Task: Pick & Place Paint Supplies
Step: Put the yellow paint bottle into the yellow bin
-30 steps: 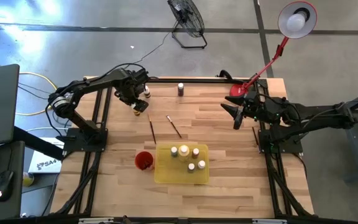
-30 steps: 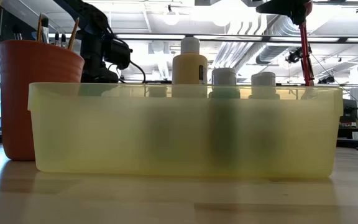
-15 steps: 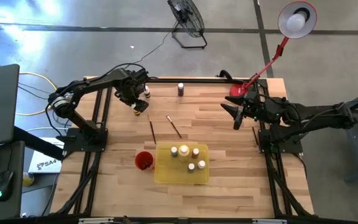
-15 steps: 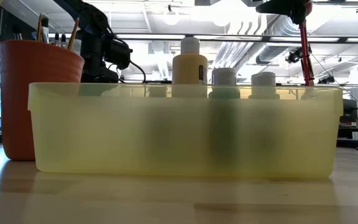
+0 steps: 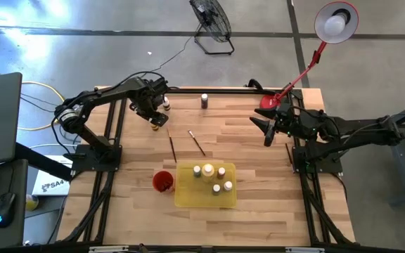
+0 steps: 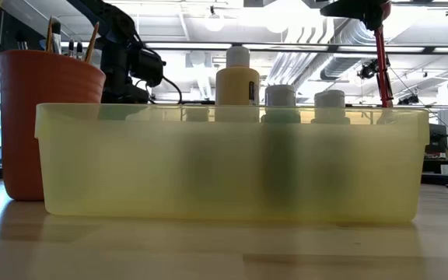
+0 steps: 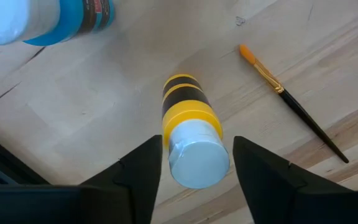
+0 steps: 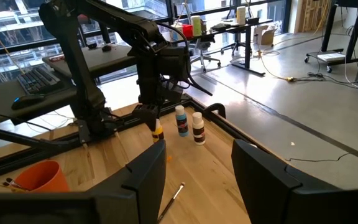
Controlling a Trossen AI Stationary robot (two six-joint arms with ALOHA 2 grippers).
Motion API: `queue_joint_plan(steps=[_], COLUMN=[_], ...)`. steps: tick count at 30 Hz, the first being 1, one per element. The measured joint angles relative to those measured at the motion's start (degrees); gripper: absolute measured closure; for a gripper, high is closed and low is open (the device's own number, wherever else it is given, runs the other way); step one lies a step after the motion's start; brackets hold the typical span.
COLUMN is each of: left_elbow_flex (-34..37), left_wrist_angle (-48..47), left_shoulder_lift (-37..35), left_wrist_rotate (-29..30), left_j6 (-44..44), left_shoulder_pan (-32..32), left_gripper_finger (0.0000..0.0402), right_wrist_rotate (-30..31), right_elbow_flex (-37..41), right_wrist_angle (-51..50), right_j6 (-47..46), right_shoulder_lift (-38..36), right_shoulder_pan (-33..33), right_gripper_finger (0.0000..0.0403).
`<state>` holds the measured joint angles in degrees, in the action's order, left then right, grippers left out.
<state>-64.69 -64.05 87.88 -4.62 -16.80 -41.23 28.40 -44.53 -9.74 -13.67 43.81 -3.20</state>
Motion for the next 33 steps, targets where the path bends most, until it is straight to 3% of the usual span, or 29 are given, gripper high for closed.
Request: queue_joint_plan(steps=[13,22,33], left_elbow_flex=[0.0,0.0,-1.3], left_wrist_angle=[0.0,0.0,-0.8], left_shoulder_lift=[0.0,0.0,0.0], left_wrist_rotate=[0.0,0.1,0.7], left_j6=[-1.7,-1.7,-0.8], left_shoulder_pan=[0.0,0.0,0.0], left_gripper_finger=[0.0283,0.0262,0.0285], right_wrist_rotate=[0.0,0.0,0.0], right_elbow_flex=[0.0,0.0,0.0], right_wrist_angle=[0.0,0.0,-0.5], right_j6=[0.0,0.0,0.0], right_shoulder_lift=[0.0,0.0,0.0], right_shoulder_pan=[0.0,0.0,0.0], right_gripper_finger=[0.0229,0.0229,0.0229])
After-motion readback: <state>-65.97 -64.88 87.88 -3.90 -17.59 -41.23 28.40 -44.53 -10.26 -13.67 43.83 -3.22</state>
